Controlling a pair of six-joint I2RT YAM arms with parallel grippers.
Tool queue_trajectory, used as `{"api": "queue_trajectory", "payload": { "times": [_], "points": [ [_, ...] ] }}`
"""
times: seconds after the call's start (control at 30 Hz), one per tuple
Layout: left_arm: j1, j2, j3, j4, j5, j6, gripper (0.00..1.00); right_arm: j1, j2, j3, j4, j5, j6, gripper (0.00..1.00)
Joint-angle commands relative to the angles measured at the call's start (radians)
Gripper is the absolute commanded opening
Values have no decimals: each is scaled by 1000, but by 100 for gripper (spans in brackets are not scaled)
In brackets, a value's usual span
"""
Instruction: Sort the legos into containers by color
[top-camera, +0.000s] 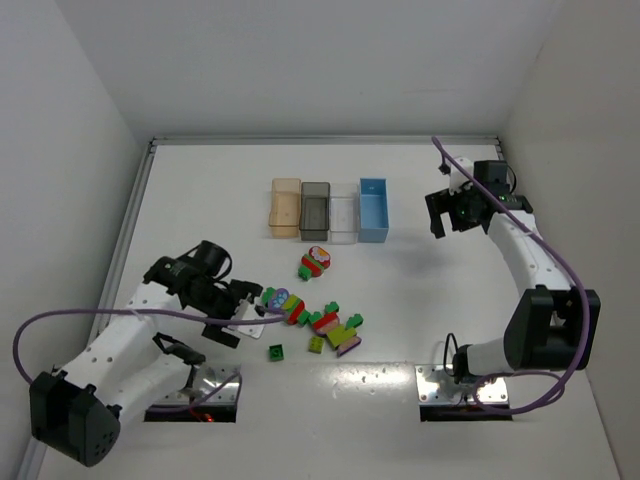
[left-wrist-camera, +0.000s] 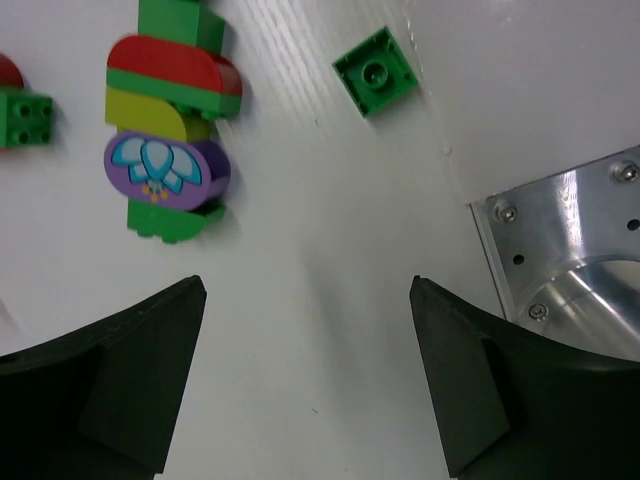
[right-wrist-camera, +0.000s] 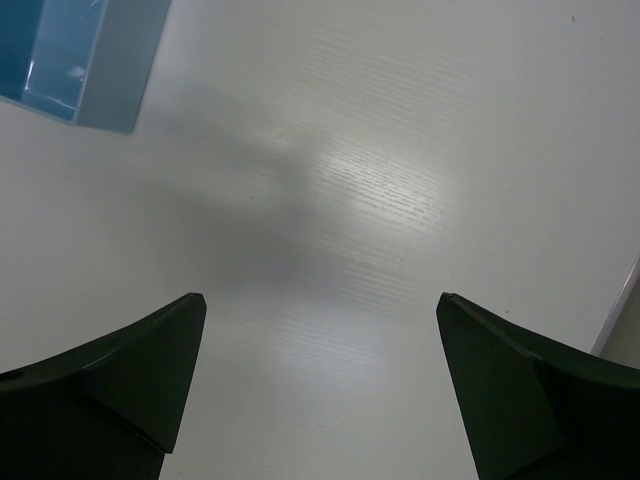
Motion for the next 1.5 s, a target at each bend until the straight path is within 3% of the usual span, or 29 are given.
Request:
{"api": "queue_trajectory", "payload": {
  "times": [0.0, 0.13, 0.47, 0.97, 1.13, 1.47],
  "points": [
    [-92, 38, 31, 71, 68, 4, 90, 3, 11, 7, 10, -11, -14, 100],
    [-236, 47, 8, 143, 45, -46, 90, 3, 11, 7, 10, -11, -23, 100],
    [-371, 125, -26, 269, -5, -15, 88, 3, 11, -12, 10, -11, -24, 100],
    [-391, 197, -73, 300, 24, 327, 90, 3, 11, -12, 10, -11, -24, 100],
    [-391, 256, -73, 263, 24, 420, 83, 3, 11, -12, 10, -11, -24, 100],
    [-391, 371, -34, 154, 33, 551, 80, -6, 2, -30, 10, -2, -33, 100]
  ]
}}
